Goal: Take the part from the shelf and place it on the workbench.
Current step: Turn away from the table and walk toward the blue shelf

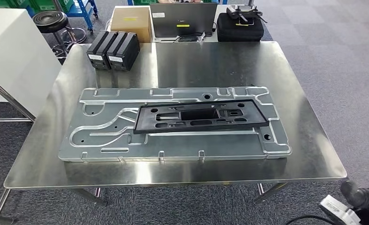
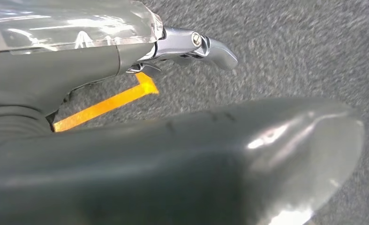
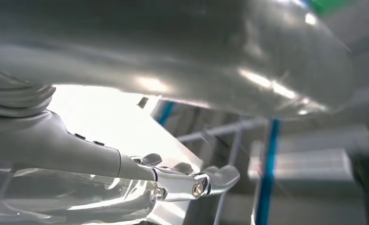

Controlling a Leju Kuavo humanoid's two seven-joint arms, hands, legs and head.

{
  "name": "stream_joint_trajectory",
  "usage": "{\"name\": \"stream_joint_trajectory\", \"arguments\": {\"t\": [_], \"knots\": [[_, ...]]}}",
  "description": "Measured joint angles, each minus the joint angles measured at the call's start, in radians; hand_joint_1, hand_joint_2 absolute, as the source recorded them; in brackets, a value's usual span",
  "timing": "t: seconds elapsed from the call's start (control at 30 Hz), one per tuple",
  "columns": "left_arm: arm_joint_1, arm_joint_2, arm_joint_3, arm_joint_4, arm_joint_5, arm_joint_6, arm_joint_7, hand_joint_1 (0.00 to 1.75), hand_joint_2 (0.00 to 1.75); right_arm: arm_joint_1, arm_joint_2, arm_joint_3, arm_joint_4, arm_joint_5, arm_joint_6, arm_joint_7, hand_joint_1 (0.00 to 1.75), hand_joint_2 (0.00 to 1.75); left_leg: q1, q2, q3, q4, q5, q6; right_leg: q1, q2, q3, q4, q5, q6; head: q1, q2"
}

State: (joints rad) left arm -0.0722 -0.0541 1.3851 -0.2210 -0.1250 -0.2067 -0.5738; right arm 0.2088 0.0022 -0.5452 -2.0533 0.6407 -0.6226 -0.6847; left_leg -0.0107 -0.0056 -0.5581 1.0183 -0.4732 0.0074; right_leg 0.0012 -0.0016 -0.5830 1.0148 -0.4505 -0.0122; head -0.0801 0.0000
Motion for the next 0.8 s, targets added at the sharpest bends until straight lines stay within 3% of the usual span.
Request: {"name": "stream_joint_trajectory", "arguments": {"t": [0.07, 0.17, 0.2, 0.23, 0.3, 0.37, 0.4, 0.5, 0.53, 0.6, 0.67, 0.7, 0.73, 0.77, 0.8], "knots": [[0.0, 0.0, 0.0, 0.0, -0.001, -0.003, 0.0, 0.0, 0.0, 0.018, 0.026, -0.075, 0.032, 0.013, 0.042, -0.001, 0.0, 0.0, 0.001, 0.001, -0.017, 0.056, -0.05, -0.011, -0.008, -0.003, 0.0, -0.008, 0.009, -0.006, 0.0, 0.0], [0.003, -0.001, 0.003, 0.0, -0.001, -0.004, 0.0, 0.0, 0.0, 0.033, 0.057, -0.17, 0.088, 0.041, 0.095, -0.002, 0.0, 0.0, 0.012, 0.001, -0.074, 0.234, -0.163, -0.027, -0.009, -0.008, -0.011, -0.007, 0.016, -0.009, 0.0, 0.0], [0.004, 0.0, 0.005, 0.0, -0.001, -0.004, 0.001, 0.0, 0.0, 0.034, 0.066, -0.197, 0.106, 0.054, 0.114, -0.002, 0.0, 0.0, 0.015, 0.001, -0.076, 0.26, -0.172, -0.031, -0.01, -0.008, -0.016, -0.005, 0.018, -0.007, 0.0, 0.0], [0.005, 0.0, 0.008, 0.0, -0.001, -0.004, 0.002, 0.0, 0.0, 0.034, 0.076, -0.223, 0.125, 0.071, 0.137, -0.002, 0.0, 0.0, 0.018, 0.001, -0.06, 0.249, -0.163, -0.034, -0.011, -0.008, -0.021, -0.003, 0.021, -0.005, 0.0, 0.0], [0.003, 0.0, 0.012, 0.0, -0.001, -0.004, 0.006, 0.0, 0.0, 0.029, 0.09, -0.273, 0.164, 0.111, 0.189, -0.002, 0.0, 0.0, 0.023, 0.001, 0.022, 0.122, -0.108, -0.036, -0.014, -0.008, -0.03, 0.005, 0.025, 0.0, 0.0, 0.0], [0.0, 0.0, 0.016, 0.0, -0.001, -0.004, 0.01, 0.0, 0.0, 0.018, 0.101, -0.325, 0.207, 0.162, 0.243, -0.002, 0.0, 0.0, 0.02, -0.001, 0.086, 0.004, -0.071, -0.028, -0.014, -0.007, -0.035, 0.011, 0.031, 0.01, 0.0, 0.0], [-0.002, 0.0, 0.017, 0.0, -0.001, -0.004, 0.012, 0.0, 0.0, 0.011, 0.106, -0.349, 0.228, 0.185, 0.264, -0.002, 0.0, 0.0, 0.018, -0.002, 0.097, -0.021, -0.064, -0.022, -0.014, -0.007, -0.036, 0.012, 0.035, 0.017, 0.0, 0.0], [-0.003, -0.001, 0.019, 0.0, -0.001, -0.003, 0.016, 0.0, 0.0, -0.003, 0.116, -0.405, 0.285, 0.225, 0.296, -0.002, 0.0, 0.0, 0.014, -0.001, 0.086, -0.026, -0.043, 0.002, -0.017, -0.003, -0.04, 0.009, 0.047, 0.039, 0.0, 0.0], [-0.003, -0.001, 0.02, 0.0, -0.001, -0.003, 0.018, 0.0, 0.0, -0.007, 0.12, -0.42, 0.305, 0.238, 0.306, -0.002, 0.0, 0.0, 0.014, 0.002, 0.079, -0.029, -0.033, 0.01, -0.019, -0.002, -0.046, 0.019, 0.031, 0.045, 0.0, 0.0], [-0.003, -0.002, 0.022, 0.0, -0.001, -0.003, 0.022, 0.0, 0.0, -0.029, 0.126, -0.461, 0.374, 0.287, 0.331, -0.002, 0.0, 0.0, 0.016, 0.008, 0.059, -0.033, -0.014, 0.022, -0.021, 0.001, -0.074, 0.092, -0.048, 0.052, 0.0, 0.0], [-0.003, -0.003, 0.023, 0.0, -0.001, -0.003, 0.024, 0.0, 0.0, -0.059, 0.131, -0.515, 0.479, 0.351, 0.34, -0.001, 0.0, 0.0, 0.012, 0.012, 0.035, -0.031, 0.003, 0.028, -0.022, 0.001, -0.106, 0.216, -0.134, 0.056, 0.0, 0.0], [-0.002, -0.003, 0.023, 0.0, -0.001, -0.002, 0.026, 0.0, 0.0, -0.074, 0.133, -0.543, 0.541, 0.384, 0.337, -0.001, 0.0, 0.0, 0.01, 0.013, 0.024, -0.029, 0.012, 0.028, -0.023, 0.0, -0.108, 0.261, -0.149, 0.058, 0.0, 0.0], [-0.002, -0.004, 0.024, 0.0, -0.001, -0.002, 0.027, 0.0, 0.0, -0.087, 0.134, -0.57, 0.604, 0.415, 0.333, 0.0, 0.0, 0.0, 0.008, 0.013, 0.011, -0.027, 0.02, 0.028, -0.023, 0.0, -0.096, 0.275, -0.144, 0.057, 0.0, 0.0], [-0.001, -0.006, 0.024, 0.0, -0.001, -0.002, 0.028, 0.0, 0.0, -0.102, 0.134, -0.598, 0.674, 0.444, 0.33, 0.002, 0.0, 0.0, 0.006, 0.013, -0.001, -0.025, 0.028, 0.026, -0.023, 0.001, -0.063, 0.248, -0.122, 0.055, 0.0, 0.0], [-0.001, -0.007, 0.024, 0.0, -0.001, -0.002, 0.029, 0.0, 0.0, -0.117, 0.132, -0.624, 0.742, 0.465, 0.333, 0.008, 0.0, 0.0, 0.005, 0.013, -0.011, -0.022, 0.035, 0.024, -0.022, 0.001, -0.014, 0.188, -0.097, 0.05, 0.0, 0.0]]}}
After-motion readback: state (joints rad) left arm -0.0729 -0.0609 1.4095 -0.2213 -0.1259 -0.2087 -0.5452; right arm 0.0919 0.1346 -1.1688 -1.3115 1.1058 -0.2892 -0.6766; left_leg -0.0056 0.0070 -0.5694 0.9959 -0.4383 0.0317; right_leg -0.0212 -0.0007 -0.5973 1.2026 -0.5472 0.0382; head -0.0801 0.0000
